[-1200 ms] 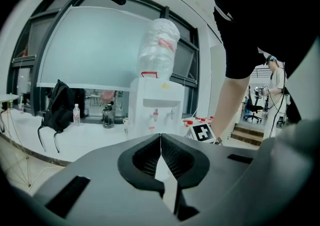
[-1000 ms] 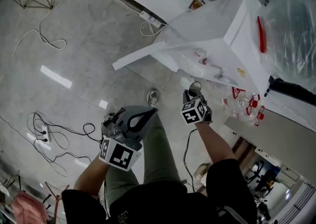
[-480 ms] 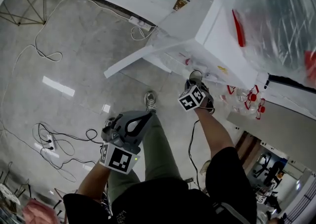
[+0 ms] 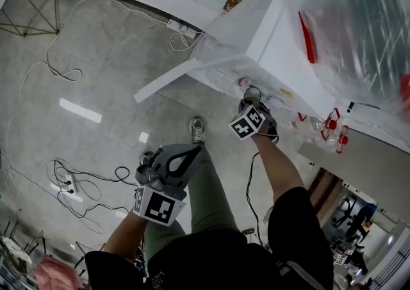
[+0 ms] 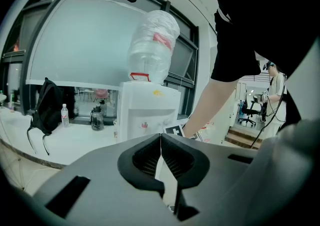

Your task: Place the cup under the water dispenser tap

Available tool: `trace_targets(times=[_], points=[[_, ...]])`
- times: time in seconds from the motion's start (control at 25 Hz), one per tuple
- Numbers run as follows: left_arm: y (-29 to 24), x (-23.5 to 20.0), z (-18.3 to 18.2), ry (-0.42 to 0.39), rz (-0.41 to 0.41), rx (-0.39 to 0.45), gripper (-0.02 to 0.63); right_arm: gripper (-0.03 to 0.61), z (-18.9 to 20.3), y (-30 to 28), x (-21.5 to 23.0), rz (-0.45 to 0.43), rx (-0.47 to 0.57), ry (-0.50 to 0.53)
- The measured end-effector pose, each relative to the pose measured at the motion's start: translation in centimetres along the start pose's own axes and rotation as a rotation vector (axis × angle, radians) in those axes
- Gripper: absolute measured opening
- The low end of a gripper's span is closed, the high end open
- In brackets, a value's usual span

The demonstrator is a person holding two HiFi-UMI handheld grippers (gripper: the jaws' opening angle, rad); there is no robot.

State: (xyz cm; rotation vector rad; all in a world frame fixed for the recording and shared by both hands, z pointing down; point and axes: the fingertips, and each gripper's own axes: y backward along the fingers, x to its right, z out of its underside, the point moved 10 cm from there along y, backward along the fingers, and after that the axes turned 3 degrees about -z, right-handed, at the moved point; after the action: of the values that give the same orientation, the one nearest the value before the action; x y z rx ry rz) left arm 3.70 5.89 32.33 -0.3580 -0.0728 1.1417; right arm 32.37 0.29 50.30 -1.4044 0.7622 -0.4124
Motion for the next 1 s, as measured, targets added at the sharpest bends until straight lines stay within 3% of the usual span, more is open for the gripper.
trace_targets(times=[0.2, 0.4, 0.72, 1.0], points=[[0.0, -0.2, -0.2, -0.006, 0.0, -0.004, 0.02, 0.073, -0.4, 0.0, -0.3, 0.04, 0.015, -0.025], [0.8, -0.2, -0.5, -0.014, 0.003, -0.004, 0.02, 0.13, 0.2, 0.9, -0.4, 0.093, 0.066, -0.065], [1.9, 0.8, -2.4, -0.048, 0.027, 0.01, 0.02, 0.132, 1.5, 4.1, -1.4, 0.126, 0.126, -0.143], [3.0, 2.4, -5.5, -0.082, 0.046, 0.015, 0.02, 0.131, 3.2, 8.8, -2.1, 0.175, 0.286, -0.349]])
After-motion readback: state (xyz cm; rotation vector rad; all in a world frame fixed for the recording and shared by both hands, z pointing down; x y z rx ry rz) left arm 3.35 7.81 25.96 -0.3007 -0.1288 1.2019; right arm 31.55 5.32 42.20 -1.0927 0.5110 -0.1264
